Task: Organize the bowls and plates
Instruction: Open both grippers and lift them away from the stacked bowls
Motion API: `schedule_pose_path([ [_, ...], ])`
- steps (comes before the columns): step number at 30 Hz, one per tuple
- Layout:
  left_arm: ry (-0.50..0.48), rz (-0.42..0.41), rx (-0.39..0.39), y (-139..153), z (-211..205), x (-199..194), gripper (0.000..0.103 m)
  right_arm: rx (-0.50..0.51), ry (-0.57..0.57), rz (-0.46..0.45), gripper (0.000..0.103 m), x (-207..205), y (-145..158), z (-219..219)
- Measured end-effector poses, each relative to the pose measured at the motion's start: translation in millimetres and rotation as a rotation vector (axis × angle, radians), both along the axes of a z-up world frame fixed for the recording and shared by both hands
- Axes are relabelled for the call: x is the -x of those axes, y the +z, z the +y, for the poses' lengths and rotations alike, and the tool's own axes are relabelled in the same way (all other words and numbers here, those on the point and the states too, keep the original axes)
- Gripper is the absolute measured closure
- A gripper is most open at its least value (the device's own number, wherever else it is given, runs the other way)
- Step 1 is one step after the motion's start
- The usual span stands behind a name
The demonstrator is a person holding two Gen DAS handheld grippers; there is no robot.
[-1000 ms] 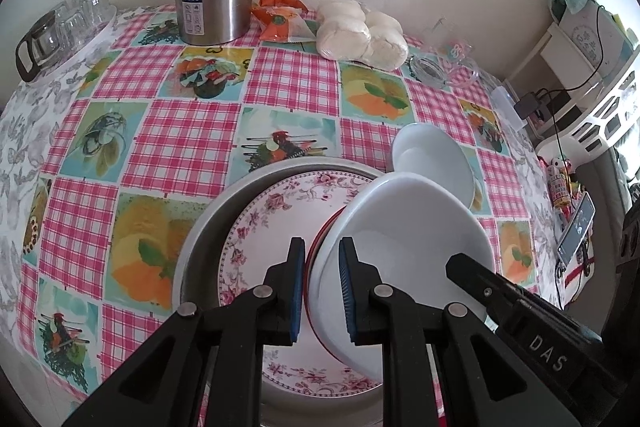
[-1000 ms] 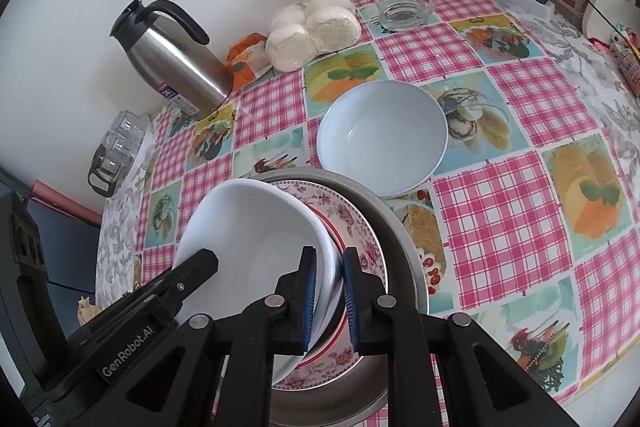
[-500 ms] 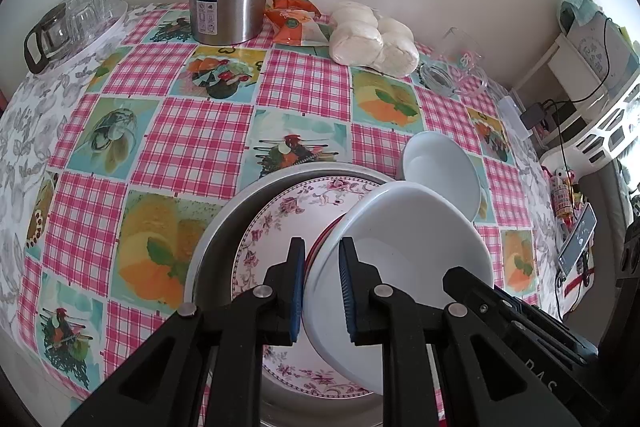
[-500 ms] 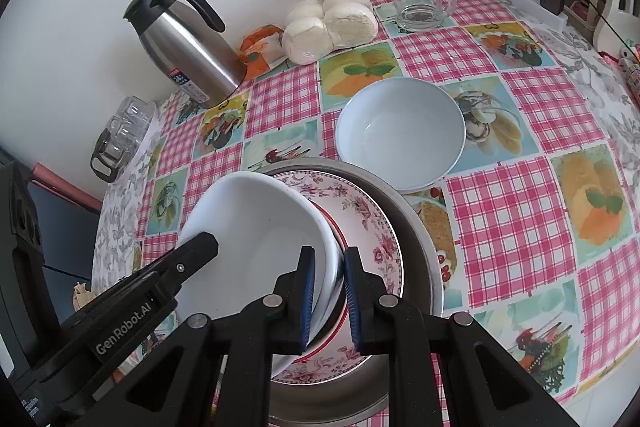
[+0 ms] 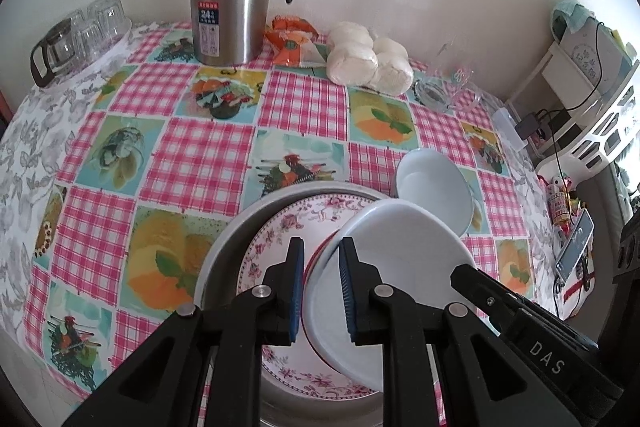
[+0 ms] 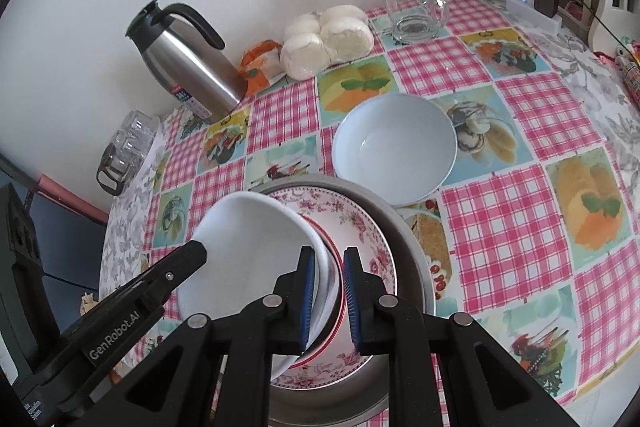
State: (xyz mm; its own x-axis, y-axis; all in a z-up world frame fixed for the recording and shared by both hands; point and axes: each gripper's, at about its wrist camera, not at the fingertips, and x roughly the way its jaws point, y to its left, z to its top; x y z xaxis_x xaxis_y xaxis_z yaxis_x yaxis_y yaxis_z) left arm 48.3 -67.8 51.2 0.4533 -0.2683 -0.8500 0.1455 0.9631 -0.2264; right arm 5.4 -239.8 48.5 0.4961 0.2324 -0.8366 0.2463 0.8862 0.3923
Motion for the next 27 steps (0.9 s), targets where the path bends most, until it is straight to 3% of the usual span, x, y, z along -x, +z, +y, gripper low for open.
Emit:
schedule_pose_path([
  [2, 0.011, -0.025, -0.024, 4.0, 0.8, 0.7, 0.076, 0.005, 0.0, -0.004, 0.086, 0.0, 0.7, 0.7],
  [4, 0.02, -0.042, -0.031, 7.2, 2.6, 0.6, 0.057, 0.012, -0.002, -0.003, 0.086, -0.2, 1.0, 1.8],
  [5, 0.023, -0.044, -0.029, 7.6, 3.5, 0.6, 0.055, 0.012, -0.002, -0.002, 0.084, -0.4, 0.9, 2.2],
  [14, 0.077, -0.041, -0.054, 7.0, 10.7, -1.3, 0.044, 0.019, -0.018, -0.03, 0.048, 1.6, 5.6, -0.1],
  [16, 0.09, -0.039, -0.066, 5.8, 12.5, -2.3, 0.03, 0.026, -0.02, -0.033, 0.045, 1.4, 5.9, -0.3],
  [23, 0.152, -0.048, -0.09, 5.7, 23.2, -3.8, 0.028, 0.055, -0.04, -0.044, 0.033, 2.0, 5.5, -3.6],
  [27, 0.193, -0.05, -0.116, 3.8, 29.3, -4.4, 0.014, 0.062, -0.058, -0.053, 0.025, 2.4, 5.3, -7.6],
])
